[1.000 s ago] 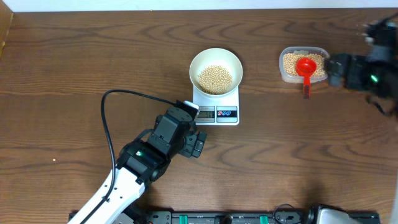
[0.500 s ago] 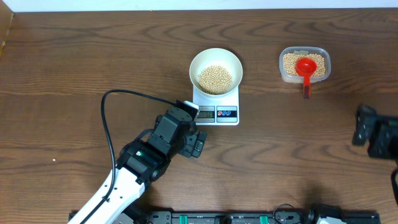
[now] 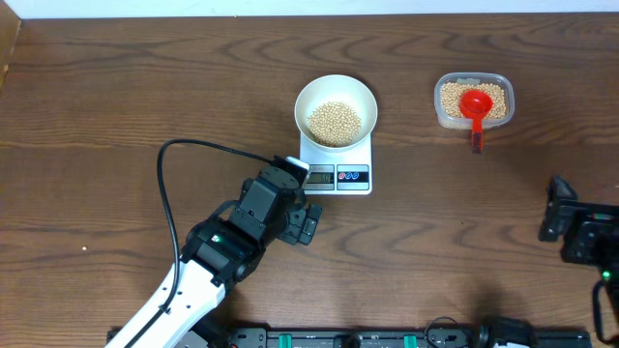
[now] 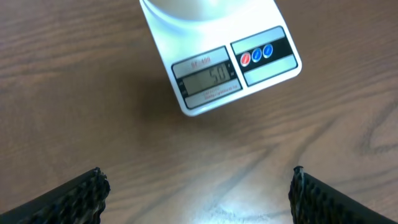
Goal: Scoop item into bowl and weigh 50g on scale
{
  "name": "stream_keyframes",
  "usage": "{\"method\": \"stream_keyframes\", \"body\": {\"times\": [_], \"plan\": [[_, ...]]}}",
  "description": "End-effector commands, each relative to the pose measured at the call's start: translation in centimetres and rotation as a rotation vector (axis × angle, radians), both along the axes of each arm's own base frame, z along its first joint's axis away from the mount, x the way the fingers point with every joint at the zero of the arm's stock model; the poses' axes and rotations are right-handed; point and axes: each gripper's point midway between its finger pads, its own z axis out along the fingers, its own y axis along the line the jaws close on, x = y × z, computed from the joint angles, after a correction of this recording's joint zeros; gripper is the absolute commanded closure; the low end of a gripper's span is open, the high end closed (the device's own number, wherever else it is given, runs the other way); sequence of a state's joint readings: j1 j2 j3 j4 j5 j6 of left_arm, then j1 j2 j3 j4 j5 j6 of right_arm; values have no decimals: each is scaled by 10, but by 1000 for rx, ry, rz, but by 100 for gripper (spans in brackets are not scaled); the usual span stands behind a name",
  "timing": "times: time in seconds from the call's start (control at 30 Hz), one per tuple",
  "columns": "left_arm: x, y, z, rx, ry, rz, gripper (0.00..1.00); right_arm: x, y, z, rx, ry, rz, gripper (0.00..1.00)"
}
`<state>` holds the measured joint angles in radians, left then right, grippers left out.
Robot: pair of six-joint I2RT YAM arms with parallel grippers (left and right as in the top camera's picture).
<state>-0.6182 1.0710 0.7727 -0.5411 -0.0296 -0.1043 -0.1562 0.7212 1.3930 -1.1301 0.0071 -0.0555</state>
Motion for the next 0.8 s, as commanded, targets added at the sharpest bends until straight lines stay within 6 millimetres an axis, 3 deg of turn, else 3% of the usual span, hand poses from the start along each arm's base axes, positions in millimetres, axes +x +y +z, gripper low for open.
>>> {"method": "stream_keyframes", "body": {"times": [0.0,0.2,0.47,0.77], "plan": [[2,0,3,3,-10,1,5,5,4,-25,-8,-36,24,1],[2,0,3,3,-10,1,5,22,7,-63,-25,-176,50,1],[2,0,3,3,-10,1,5,35,17,-130,-25,-263,107,1],[2,0,3,3,-10,1,5,44,23,-179,-36,-379,134,1]]}}
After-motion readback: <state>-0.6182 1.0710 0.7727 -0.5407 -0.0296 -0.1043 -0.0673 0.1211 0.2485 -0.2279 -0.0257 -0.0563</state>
